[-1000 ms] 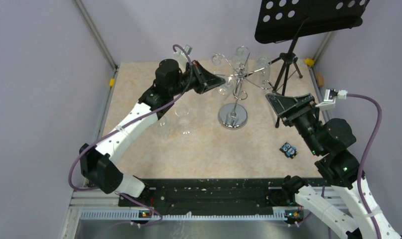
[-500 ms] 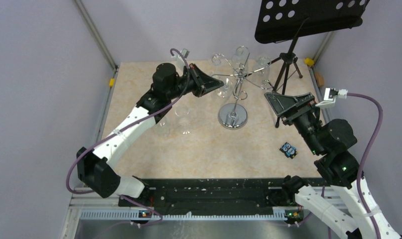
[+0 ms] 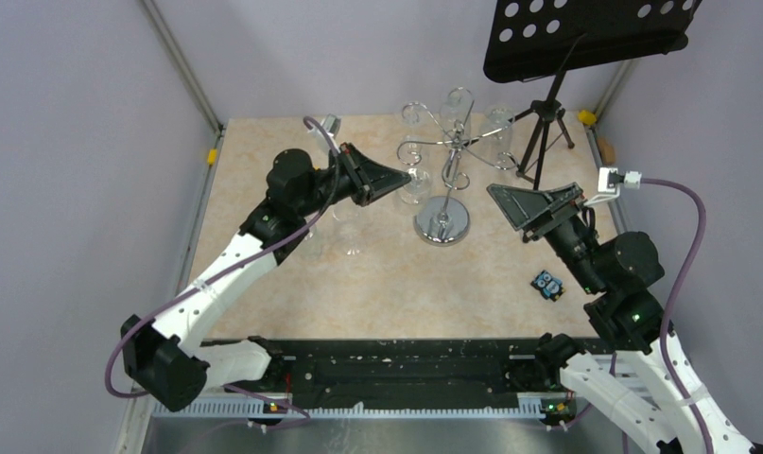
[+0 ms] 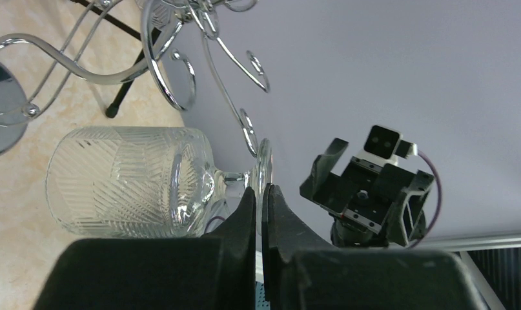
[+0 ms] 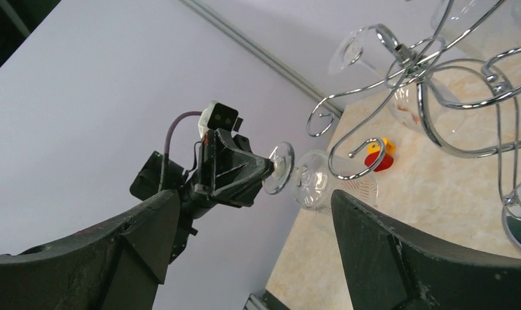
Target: Take the wine glass off the wine glass rack
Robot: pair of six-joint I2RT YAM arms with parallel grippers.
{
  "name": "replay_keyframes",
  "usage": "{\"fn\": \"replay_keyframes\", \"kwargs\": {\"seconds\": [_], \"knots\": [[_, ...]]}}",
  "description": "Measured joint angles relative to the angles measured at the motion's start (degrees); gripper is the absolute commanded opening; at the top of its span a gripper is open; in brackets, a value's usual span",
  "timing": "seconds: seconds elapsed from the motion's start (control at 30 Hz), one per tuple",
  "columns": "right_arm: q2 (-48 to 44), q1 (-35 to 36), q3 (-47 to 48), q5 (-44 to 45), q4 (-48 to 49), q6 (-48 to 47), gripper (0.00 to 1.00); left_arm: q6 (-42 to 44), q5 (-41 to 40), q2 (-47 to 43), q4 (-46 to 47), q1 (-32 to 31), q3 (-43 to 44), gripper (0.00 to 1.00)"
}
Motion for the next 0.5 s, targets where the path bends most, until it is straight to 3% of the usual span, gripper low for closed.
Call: {"fn": "replay_keyframes", "kwargs": {"seconds": [0.3,0.5], "knots": [[0.3,0.0,-6.4,-9.6,11.9,4.8,0.89,-8.4,0.2,-12.2,8.7,0.0,-9.2,0.0],[3.6,0.2,-10.1,-15.2,20.1,9.5,0.88,-22.2,2.1,-14.2,23.7,-0.1,-12.3,0.0]]}}
